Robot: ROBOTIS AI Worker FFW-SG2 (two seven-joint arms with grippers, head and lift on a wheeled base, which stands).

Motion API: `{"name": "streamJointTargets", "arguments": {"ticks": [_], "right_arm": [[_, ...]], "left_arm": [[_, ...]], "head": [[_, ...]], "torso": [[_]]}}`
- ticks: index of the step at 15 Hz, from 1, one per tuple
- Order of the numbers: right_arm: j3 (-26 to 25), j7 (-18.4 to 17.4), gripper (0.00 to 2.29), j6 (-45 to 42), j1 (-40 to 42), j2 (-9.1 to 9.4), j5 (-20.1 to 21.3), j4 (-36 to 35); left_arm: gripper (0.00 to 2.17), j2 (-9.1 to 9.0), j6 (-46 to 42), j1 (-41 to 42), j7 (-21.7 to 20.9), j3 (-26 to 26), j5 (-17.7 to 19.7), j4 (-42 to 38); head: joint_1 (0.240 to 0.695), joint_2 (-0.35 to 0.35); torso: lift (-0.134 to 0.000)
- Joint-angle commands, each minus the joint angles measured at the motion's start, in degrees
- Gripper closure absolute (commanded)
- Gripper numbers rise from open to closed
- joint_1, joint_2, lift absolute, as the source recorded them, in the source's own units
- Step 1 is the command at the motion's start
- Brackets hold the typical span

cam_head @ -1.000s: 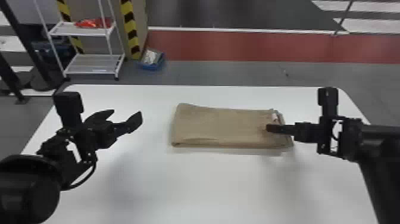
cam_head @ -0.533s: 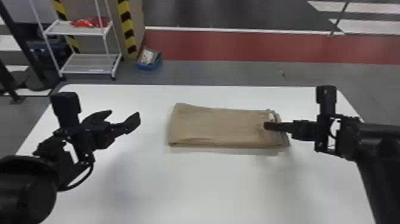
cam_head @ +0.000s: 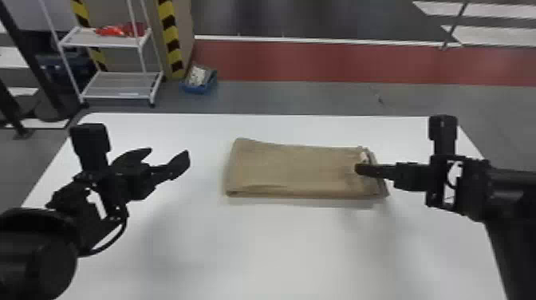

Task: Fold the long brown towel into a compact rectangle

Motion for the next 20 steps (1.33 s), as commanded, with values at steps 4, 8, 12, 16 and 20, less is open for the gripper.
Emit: {"name": "streamJointTargets", "arguments": {"ticks": [4,8,12,16,20], "right_arm": [[-1.0,0.1,0.50,0.2,0.5,-0.09,0.9,0.0],[-0.3,0.1,0.50,0.8,-1.2,-0.18,2.5,1.9],[0.9,0.1,0.50,0.8,-2.3,-0.09,3.1,3.8],[1.5,0.1,0.50,0.8,-3.0,0.00,3.4,4.5],[2.0,0.1,0.83,1.1,-3.5,0.09,3.4,4.9]], "left_arm": [[0.07,0.09,0.0,0.0,0.0,0.3,0.0,0.0],[0.07,0.09,0.0,0.0,-0.1,0.3,0.0,0.0],[0.07,0.26,0.0,0.0,-0.1,0.4,0.0,0.0],[0.07,0.26,0.0,0.0,-0.2,0.4,0.0,0.0],[0.07,0.26,0.0,0.0,-0.2,0.5,0.0,0.0]], "head": [[0.695,-0.049],[0.695,-0.058],[0.695,-0.055],[0.695,-0.049],[0.695,-0.045]], "torso": [[-0.123],[-0.123],[-0.123],[-0.123],[-0.123]]}}
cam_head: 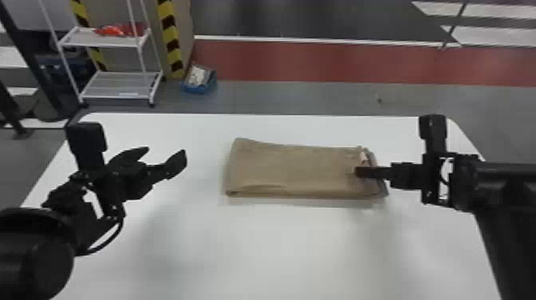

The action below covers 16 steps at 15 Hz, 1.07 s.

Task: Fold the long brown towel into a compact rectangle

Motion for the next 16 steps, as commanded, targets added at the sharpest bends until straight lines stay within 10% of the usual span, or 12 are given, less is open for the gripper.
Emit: {"name": "streamJointTargets", "arguments": {"ticks": [1,3,16], "right_arm": [[-0.1,0.0,0.83,0.2,0.1,0.03,-0.2,0.0],[-0.3,0.0,1.18,0.4,0.1,0.03,-0.2,0.0],[-4.0,-0.4,1.18,8.3,5.0,0.29,-9.0,-17.9]], "left_arm": [[0.07,0.00,0.0,0.0,0.0,0.1,0.0,0.0],[0.07,0.09,0.0,0.0,0.0,0.1,0.0,0.0],[0.07,0.26,1.4,0.6,0.0,0.4,0.2,-1.1]], "head": [[0.695,-0.044],[0.695,-0.043],[0.695,-0.023]], "torso": [[-0.123],[-0.123],[-0.123]]}}
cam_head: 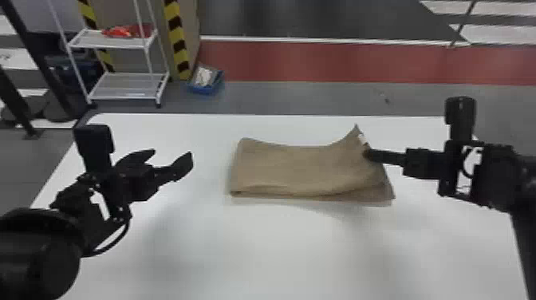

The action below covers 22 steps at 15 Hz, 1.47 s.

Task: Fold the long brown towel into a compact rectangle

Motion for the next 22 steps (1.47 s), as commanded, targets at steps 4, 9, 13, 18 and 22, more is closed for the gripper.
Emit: {"name": "streamJointTargets", "arguments": {"ticks": [4,9,13,18,22], "right_arm": [[-4.6,-0.2,1.18,2.6,1.0,-1.94,-3.5,-4.0],[-2.7,-0.2,1.18,-2.5,-0.4,-1.85,0.3,5.6],[-1.8,-0.2,1.18,-3.0,-1.4,-1.58,2.7,8.4],[-4.8,0.3,1.18,-2.5,3.1,-1.06,-3.6,-0.5],[-8.2,0.0,1.18,0.5,2.7,-1.76,-6.3,-4.2]], "left_arm": [[0.07,0.13,0.5,0.1,0.0,0.3,-0.1,-0.2],[0.07,0.04,0.5,0.6,-0.1,0.3,-0.3,-0.2],[0.07,0.13,0.5,1.0,-0.1,0.6,-0.3,-0.3],[0.07,0.21,0.5,0.7,0.0,0.6,-0.5,-0.2],[0.07,0.30,0.7,0.6,0.0,0.7,-0.5,-0.2]], "head": [[0.695,-0.026],[0.695,-0.064],[0.695,-0.061],[0.695,-0.056],[0.695,-0.048]], "torso": [[-0.123],[-0.123],[-0.123],[-0.123],[-0.123]]}}
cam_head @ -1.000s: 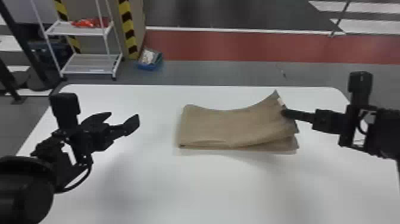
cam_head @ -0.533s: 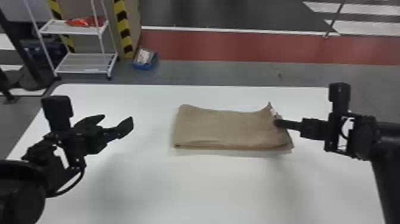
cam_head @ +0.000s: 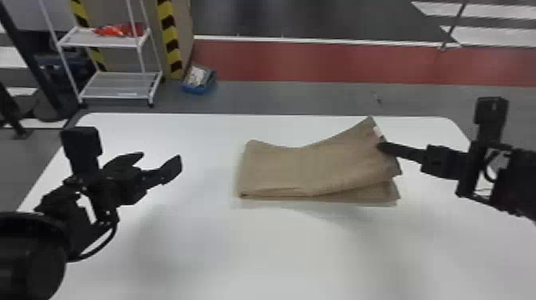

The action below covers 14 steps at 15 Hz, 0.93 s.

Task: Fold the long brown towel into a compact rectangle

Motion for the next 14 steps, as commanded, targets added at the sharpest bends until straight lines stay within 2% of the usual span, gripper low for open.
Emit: {"name": "streamJointTargets", "arguments": {"ticks": [1,3,6,7,8,9,14], "right_arm": [[-2.7,0.1,1.18,1.1,-0.1,-0.46,-0.7,-0.6],[-4.5,0.4,1.18,0.4,-0.2,-1.16,-0.2,0.6],[-2.9,0.4,1.16,-1.9,-0.3,-1.95,0.9,5.5],[-2.2,0.4,0.81,-2.1,-0.7,-2.04,1.1,6.9],[-1.7,0.4,0.16,-1.9,-1.1,-1.95,1.9,7.7],[-1.4,0.4,0.00,-2.1,-1.1,-1.69,2.8,8.0],[-4.7,0.4,0.07,-4.0,1.9,-1.69,1.9,4.8]], "left_arm": [[0.07,0.00,0.0,0.0,0.0,0.0,0.0,0.0],[0.07,0.09,0.0,0.0,0.0,0.0,0.0,0.0],[0.07,0.09,0.0,-0.1,0.0,-0.2,-0.2,0.1],[0.07,0.09,0.5,-0.1,0.0,-0.3,-0.1,0.0],[0.07,0.00,2.5,-0.1,0.0,-0.4,-0.1,0.0],[0.07,0.09,2.6,0.1,0.0,-0.2,0.0,-0.2],[0.07,0.09,2.8,0.2,0.0,-0.1,0.0,-0.4]], "head": [[0.695,-0.050],[0.695,-0.069],[0.695,-0.092],[0.695,-0.097],[0.695,-0.099],[0.695,-0.099],[0.695,-0.107]], "torso": [[-0.123],[-0.123],[-0.123],[-0.123],[-0.123],[-0.123],[-0.123]]}}
